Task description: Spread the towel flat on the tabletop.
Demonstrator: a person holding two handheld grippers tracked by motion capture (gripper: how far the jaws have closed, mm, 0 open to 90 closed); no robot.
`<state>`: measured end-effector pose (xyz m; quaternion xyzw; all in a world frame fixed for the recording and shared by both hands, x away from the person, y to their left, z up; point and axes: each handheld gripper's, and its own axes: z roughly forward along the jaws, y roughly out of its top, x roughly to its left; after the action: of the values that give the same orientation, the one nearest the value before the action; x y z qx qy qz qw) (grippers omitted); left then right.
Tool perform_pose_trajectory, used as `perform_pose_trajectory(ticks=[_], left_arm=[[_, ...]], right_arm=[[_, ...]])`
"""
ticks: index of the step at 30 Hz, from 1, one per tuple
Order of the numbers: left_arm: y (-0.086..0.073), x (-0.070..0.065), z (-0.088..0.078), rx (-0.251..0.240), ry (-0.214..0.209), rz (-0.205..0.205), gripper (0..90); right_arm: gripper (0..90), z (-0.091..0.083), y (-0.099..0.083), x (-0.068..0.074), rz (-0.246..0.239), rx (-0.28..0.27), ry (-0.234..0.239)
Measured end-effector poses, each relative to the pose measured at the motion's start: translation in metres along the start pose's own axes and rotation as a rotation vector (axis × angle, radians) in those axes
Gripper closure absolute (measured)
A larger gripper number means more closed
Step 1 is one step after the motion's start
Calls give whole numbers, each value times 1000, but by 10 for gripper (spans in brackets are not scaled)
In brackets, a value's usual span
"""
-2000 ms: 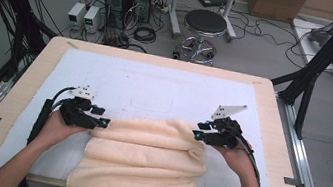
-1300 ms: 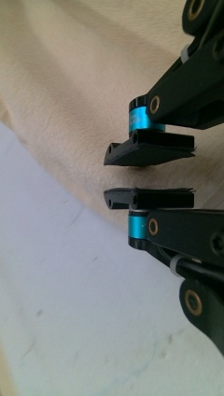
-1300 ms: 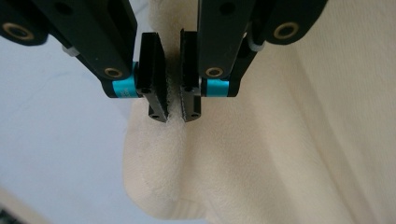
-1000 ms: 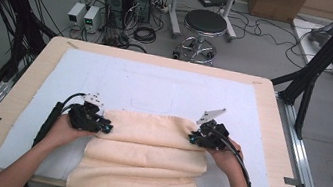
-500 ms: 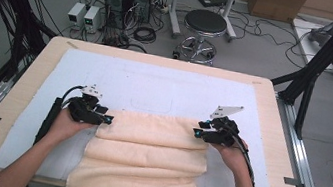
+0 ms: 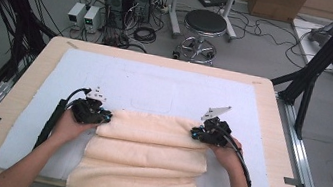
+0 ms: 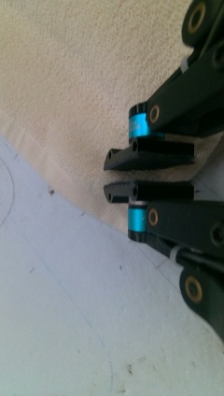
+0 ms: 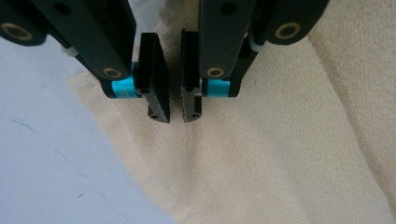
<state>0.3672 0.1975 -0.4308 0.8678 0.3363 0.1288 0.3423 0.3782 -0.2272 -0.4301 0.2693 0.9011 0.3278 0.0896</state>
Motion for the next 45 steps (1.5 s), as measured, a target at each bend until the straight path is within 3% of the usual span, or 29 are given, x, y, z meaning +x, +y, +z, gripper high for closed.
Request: perform_pose_trajectory(ticks=[4, 6, 15, 19, 23, 26, 33, 35, 39, 41, 42, 43, 45], left_arm=[[0, 1, -1, -10, 4, -1, 852], [2, 2, -4, -34, 32, 4, 853], [21, 21, -32, -186, 49, -90, 855], [34, 32, -42, -203, 60, -108, 856], [40, 35, -46, -191, 54, -98, 856], [38, 30, -44, -167, 47, -80, 856], [12, 13, -47, -147, 13, -53, 856], [4, 8, -49, -136, -5, -44, 856], [-5, 1, -49, -114, -14, -23, 856], [-3, 7, -44, -113, -6, -42, 857], [1, 15, -40, -122, 1, -79, 859], [5, 21, -37, -131, 6, -98, 861], [31, 40, -29, -167, 75, -143, 864]], right_arm=[[845, -1, 2, -1, 6, -10, 7], [846, -4, 3, 0, 8, -27, 9], [851, -27, 21, 0, -1, -130, 4], [853, -37, 37, -5, -21, -163, -6], [853, -40, 43, -11, -7, -178, -5], [853, -39, 42, -8, -18, -155, -2], [853, -40, 26, 9, -16, -168, 27], [853, -39, 21, 14, 0, -132, 52], [853, -36, 17, 29, -37, -114, 69], [855, -32, 16, 31, -37, -96, 71], [859, -30, 17, 29, -34, -101, 64], [865, -29, 21, 21, -24, -111, 52], [870, -30, 34, 2, -25, -126, 0]])
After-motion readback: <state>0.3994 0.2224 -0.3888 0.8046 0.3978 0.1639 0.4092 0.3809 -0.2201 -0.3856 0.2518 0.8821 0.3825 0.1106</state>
